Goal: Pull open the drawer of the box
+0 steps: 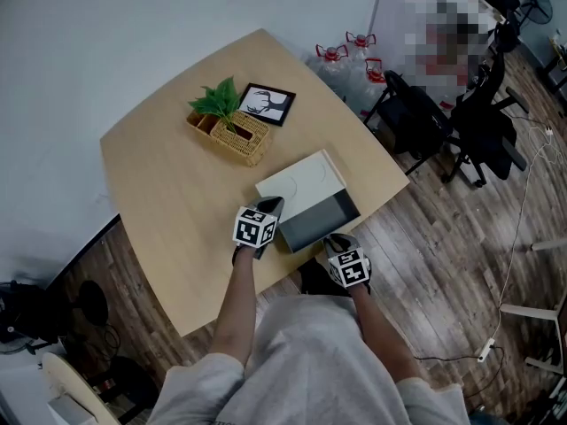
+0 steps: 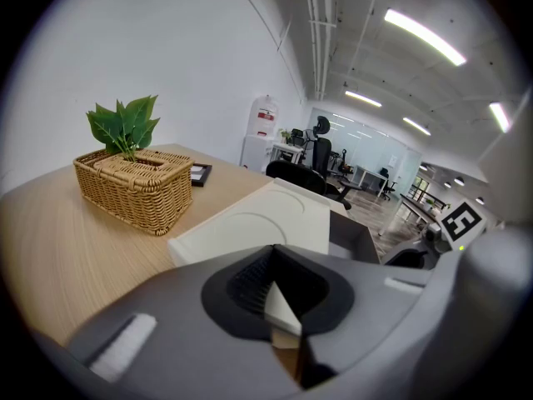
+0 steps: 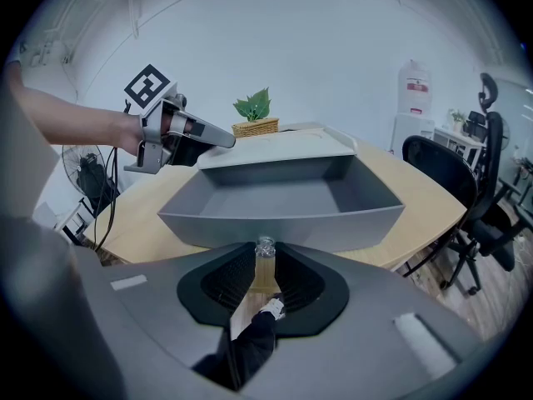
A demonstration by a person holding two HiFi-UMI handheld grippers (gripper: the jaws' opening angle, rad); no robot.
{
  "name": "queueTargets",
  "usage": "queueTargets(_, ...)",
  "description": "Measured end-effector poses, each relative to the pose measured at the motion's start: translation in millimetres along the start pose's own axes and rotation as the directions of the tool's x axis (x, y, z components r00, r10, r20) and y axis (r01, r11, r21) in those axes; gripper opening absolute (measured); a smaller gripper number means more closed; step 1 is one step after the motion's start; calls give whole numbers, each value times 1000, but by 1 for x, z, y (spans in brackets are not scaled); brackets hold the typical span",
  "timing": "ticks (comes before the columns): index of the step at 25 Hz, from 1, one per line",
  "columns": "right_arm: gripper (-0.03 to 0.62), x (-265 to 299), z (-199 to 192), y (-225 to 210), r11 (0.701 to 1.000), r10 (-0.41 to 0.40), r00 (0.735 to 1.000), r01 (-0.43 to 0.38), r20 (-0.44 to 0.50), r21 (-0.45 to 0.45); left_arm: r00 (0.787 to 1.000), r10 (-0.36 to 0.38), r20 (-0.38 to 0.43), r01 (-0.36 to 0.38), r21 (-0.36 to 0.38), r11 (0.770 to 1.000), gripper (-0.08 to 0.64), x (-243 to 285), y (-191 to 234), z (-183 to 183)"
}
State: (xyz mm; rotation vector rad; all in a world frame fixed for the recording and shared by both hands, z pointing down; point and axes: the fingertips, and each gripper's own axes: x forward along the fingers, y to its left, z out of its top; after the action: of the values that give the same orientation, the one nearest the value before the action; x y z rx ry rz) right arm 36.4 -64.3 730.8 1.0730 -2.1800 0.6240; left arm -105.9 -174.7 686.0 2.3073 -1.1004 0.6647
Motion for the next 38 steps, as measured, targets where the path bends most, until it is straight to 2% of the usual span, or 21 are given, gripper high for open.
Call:
queueTargets(14, 75, -3, -7, 1, 1000, 0, 1000, 0, -9, 1, 1000, -3, 2, 3, -3, 1000, 52, 0, 1, 0)
queueTargets(22, 75, -7, -12, 4, 1000, 25, 1000, -25, -17, -7, 1000, -1, 4, 1, -1, 1000, 52, -1, -1, 0)
queueTargets(31, 75, -15, -16, 0, 1000, 12, 1000, -12, -2, -4, 1000, 0, 0, 0, 1, 1000, 52, 0, 1, 0)
queueTargets(38, 75, -28, -1, -9, 999, -28, 997, 26, 71, 25, 997, 74, 2, -74, 11, 997, 54, -6, -4, -4)
